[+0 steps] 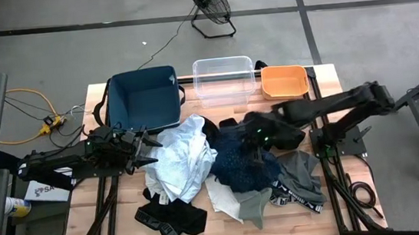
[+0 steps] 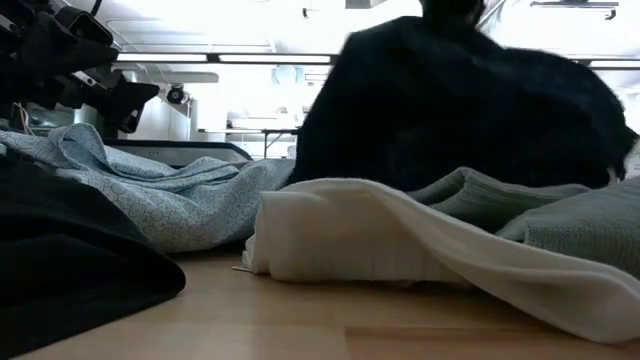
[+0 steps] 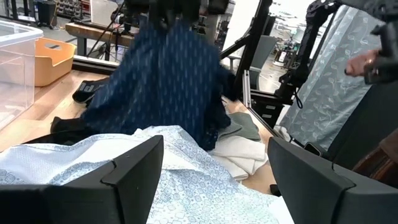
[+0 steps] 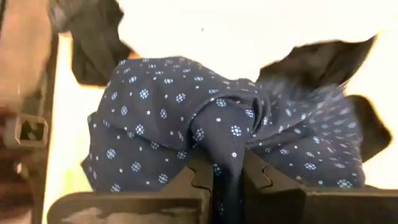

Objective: Pick & Place Cloths
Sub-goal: Put the blue plaid shirt into the blue bin

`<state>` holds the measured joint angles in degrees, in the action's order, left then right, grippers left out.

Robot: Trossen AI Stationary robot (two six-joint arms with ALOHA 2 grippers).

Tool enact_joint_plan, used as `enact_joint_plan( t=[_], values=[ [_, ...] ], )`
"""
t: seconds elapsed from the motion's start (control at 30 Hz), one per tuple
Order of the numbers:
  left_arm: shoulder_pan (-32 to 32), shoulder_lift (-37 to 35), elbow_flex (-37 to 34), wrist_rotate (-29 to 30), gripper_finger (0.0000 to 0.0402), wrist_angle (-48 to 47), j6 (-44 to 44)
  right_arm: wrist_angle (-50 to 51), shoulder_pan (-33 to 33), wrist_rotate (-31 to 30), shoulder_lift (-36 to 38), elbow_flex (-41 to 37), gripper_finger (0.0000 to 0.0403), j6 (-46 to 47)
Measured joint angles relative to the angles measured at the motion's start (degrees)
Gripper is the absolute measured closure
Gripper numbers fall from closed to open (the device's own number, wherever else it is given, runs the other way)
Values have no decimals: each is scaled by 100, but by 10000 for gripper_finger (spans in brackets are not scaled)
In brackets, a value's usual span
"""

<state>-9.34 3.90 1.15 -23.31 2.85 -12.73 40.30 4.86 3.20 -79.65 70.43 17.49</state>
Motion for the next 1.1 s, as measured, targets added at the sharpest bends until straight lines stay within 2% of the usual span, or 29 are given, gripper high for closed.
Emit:
enact_joint_plan(
  t=[0.27, 0.5, 0.77, 1.1],
  values=[
    [0, -2, -1, 2, 117, 2, 0, -177, 2, -843, 1170, 279, 387, 231],
    [0, -2, -2, 2, 116, 2, 0, -1287, 0, -1261, 1894, 319, 387, -133],
    [0, -2, -1, 2, 116, 1, 0, -2709, -5, -1385, 2132, 324, 388, -887],
    [0, -2, -1, 1, 117, 44, -44, -3273, -92, -1386, 2075, 322, 388, -1022]
  ],
)
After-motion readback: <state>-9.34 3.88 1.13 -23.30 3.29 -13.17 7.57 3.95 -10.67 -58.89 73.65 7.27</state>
